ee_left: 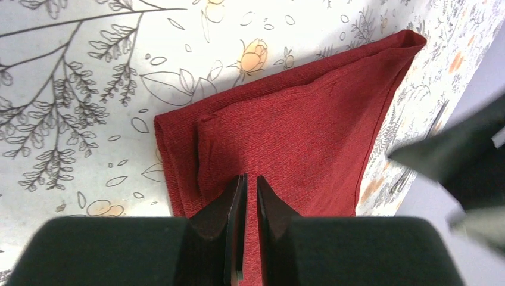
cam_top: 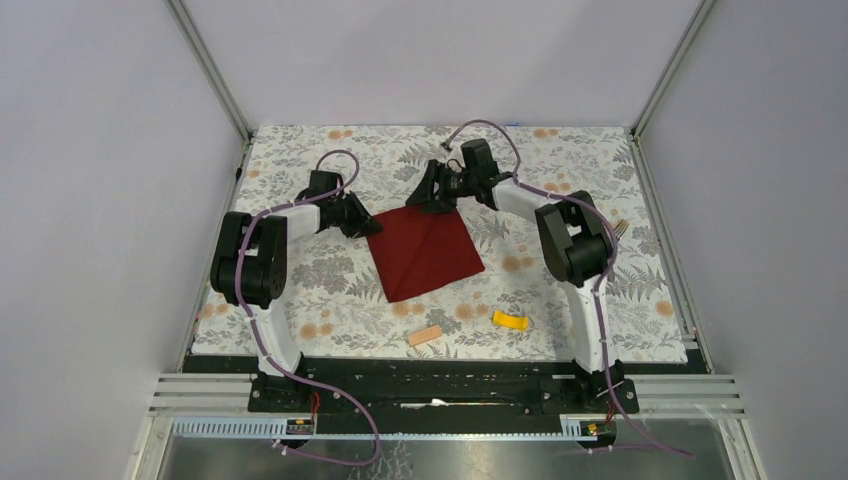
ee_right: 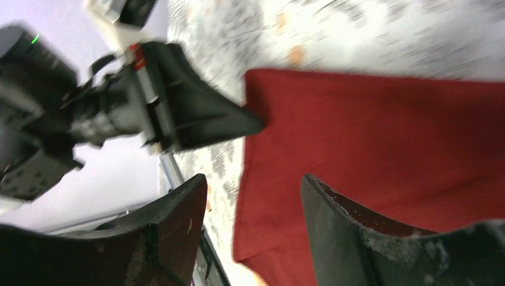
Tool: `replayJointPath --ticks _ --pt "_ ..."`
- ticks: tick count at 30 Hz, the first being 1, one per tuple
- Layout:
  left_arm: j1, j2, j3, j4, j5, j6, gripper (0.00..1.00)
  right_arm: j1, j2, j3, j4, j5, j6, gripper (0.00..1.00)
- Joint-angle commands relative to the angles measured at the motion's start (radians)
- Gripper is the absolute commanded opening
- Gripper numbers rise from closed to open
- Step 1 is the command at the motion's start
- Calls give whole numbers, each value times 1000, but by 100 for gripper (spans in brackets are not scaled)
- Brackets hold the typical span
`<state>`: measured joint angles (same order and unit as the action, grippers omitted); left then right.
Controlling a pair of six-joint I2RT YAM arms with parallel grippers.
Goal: Fold the napkin into a case and place the utensils inside
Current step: Pick up the upper triangle-folded napkin from the center of the board.
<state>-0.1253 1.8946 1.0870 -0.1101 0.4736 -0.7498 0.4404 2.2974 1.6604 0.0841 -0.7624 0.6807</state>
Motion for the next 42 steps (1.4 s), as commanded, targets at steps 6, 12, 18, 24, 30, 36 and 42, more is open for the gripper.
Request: replayJointPath --ticks 6,12,18,24,30,36,42 --pt "27 -2 -59 24 -37 16 10 240 -200 -361 416 -7 242 61" --pt "30 -12 -86 35 -43 12 7 307 -145 -393 443 -35 253 43" --pt "39 -16 -111 41 -54 13 3 313 -151 -477 481 -31 258 40" --pt "50 -15 -123 39 -63 3 0 331 -118 -514 535 -38 284 40" --pt "54 -10 -127 35 -73 4 0 335 -99 -555 547 -34 285 40" --pt "69 6 -121 30 -72 1 0 336 -119 -570 507 -30 254 41" --pt "78 18 -120 28 -71 4 0 350 -137 -590 485 -40 223 42"
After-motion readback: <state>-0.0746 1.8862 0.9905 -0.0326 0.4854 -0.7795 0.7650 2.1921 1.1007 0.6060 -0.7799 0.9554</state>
